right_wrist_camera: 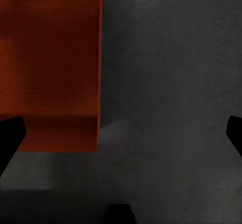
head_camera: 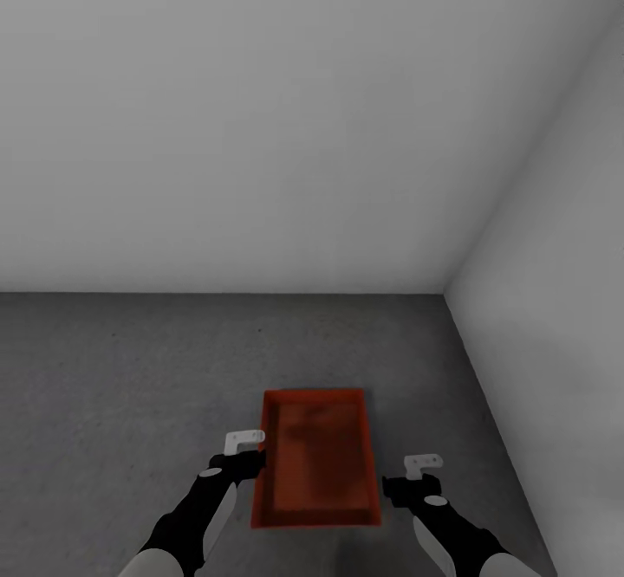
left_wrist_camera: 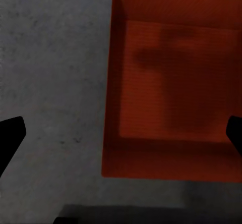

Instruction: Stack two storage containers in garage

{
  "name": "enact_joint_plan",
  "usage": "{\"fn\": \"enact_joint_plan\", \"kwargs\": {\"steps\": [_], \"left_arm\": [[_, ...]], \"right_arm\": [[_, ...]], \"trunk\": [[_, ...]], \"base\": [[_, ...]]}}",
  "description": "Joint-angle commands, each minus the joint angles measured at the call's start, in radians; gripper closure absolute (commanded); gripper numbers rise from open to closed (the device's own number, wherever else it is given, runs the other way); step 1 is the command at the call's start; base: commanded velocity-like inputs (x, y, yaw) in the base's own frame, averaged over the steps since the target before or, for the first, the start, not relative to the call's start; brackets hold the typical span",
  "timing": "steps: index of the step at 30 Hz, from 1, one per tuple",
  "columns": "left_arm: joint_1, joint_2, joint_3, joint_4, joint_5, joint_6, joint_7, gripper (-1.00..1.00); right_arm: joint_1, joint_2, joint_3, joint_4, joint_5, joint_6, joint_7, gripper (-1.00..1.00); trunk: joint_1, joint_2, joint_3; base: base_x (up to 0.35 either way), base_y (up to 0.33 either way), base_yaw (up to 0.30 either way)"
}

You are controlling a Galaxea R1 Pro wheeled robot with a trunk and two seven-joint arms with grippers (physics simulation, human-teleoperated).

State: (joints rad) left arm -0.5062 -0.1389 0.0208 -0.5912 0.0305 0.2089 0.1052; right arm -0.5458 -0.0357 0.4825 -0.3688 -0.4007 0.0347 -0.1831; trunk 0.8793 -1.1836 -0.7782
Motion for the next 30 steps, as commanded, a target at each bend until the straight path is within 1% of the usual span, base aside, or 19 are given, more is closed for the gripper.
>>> {"fn": "enact_joint_plan", "kwargs": {"steps": [1,8,30], "left_arm": [[0.000,-0.001,0.002,-0.002,0.003,0.006,0.002,-1.00],[0.000,-0.001,0.002,-0.002,0.003,0.007,0.002,-1.00],[0.000,-0.001,0.002,-0.003,0.003,0.006,0.002,-1.00]], "right_arm": [[0.000,-0.001,0.007,-0.002,-0.007,0.004,-0.007,-1.00],[0.000,0.000,0.003,-0.002,-0.007,0.004,-0.008,-1.00],[0.000,-0.001,0.003,-0.002,-0.007,0.002,-0.009,-1.00]], "trunk": [[0.000,0.000,0.000],[0.000,0.000,0.009],[0.000,0.000,0.042]], "base": [[0.000,0.000,0.000],[0.000,0.000,0.031],[0.000,0.000,0.080]]}}
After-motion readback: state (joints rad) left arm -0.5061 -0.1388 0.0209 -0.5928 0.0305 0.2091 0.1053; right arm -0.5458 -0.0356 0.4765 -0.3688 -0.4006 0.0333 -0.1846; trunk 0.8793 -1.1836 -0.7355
